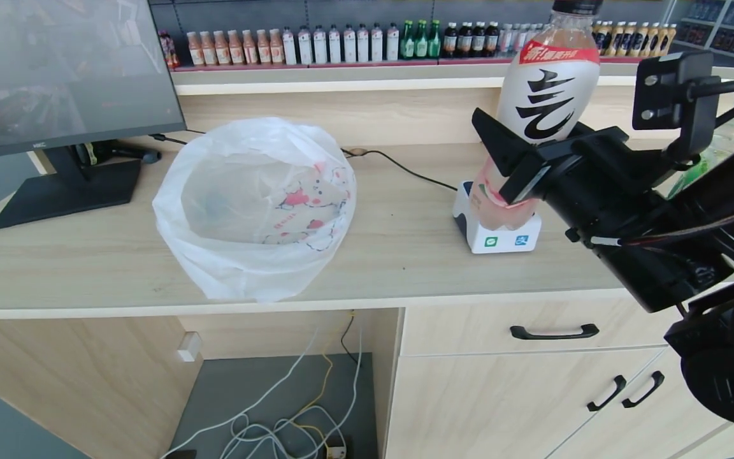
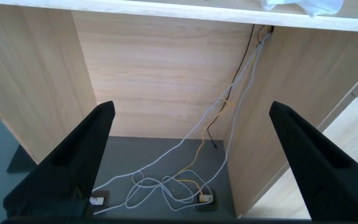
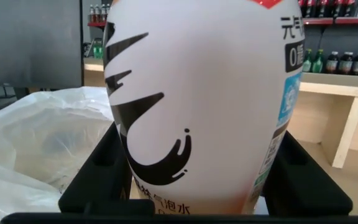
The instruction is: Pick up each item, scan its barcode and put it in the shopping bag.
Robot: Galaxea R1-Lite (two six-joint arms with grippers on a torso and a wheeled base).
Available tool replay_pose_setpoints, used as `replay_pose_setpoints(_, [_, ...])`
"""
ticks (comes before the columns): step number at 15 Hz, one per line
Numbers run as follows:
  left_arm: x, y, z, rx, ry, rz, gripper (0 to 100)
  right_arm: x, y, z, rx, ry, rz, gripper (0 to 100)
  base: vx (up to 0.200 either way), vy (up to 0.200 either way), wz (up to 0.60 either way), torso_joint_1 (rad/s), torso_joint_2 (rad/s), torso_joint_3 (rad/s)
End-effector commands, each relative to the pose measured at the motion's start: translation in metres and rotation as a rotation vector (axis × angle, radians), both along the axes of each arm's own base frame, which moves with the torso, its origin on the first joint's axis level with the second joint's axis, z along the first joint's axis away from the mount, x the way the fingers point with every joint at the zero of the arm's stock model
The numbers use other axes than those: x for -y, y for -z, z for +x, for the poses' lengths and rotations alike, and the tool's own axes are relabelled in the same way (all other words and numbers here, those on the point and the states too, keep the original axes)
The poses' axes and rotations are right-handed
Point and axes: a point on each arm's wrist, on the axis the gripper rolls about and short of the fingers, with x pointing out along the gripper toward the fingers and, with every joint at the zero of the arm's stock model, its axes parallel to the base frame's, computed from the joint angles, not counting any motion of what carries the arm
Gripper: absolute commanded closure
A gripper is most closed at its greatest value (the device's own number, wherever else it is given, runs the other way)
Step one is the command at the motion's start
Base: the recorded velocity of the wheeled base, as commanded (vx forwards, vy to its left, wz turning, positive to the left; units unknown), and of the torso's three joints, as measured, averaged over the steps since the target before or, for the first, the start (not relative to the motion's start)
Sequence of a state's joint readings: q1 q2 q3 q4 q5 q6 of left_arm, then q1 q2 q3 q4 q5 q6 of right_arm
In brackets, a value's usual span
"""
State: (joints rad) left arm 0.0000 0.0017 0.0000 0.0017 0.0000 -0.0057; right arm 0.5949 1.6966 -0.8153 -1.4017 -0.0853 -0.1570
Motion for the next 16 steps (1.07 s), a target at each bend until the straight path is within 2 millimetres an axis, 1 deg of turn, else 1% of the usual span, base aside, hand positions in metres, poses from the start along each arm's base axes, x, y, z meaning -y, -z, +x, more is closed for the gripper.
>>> replay_pose_setpoints(1, [0.0,0.0,0.0,0.0,0.0,0.0,0,0.0046,-0.0038,0.0003,0.015,0.015,0.009,100,0.0,0.2,0.0,0.007,0.0,0.007])
replay_pose_setpoints(3, [0.0,0.0,0.0,0.0,-0.002,-0.003,0,0.0086,-0.0071,0.0007,0.024,0.027,0.015,100,0.0,0.2,0.0,0.0,0.0,0.002])
replay_pose_setpoints(5, [0.0,0.0,0.0,0.0,0.0,-0.003,0,0.0084,-0.0103,0.0019,0.031,0.025,0.022,100,0.0,0.2,0.0,0.0,0.0,0.002])
replay_pose_setpoints(12, [0.0,0.0,0.0,0.0,-0.002,-0.002,0,0.0081,-0.0091,0.0012,0.013,-0.003,0.053,100,0.0,0.2,0.0,0.002,0.0,0.002])
replay_pose_setpoints(16, [0.0,0.0,0.0,0.0,0.0,-0.002,0,0.003,-0.0064,0.0014,-0.013,-0.034,0.062,100,0.0,0.0,0.0,0.0,0.0,0.0])
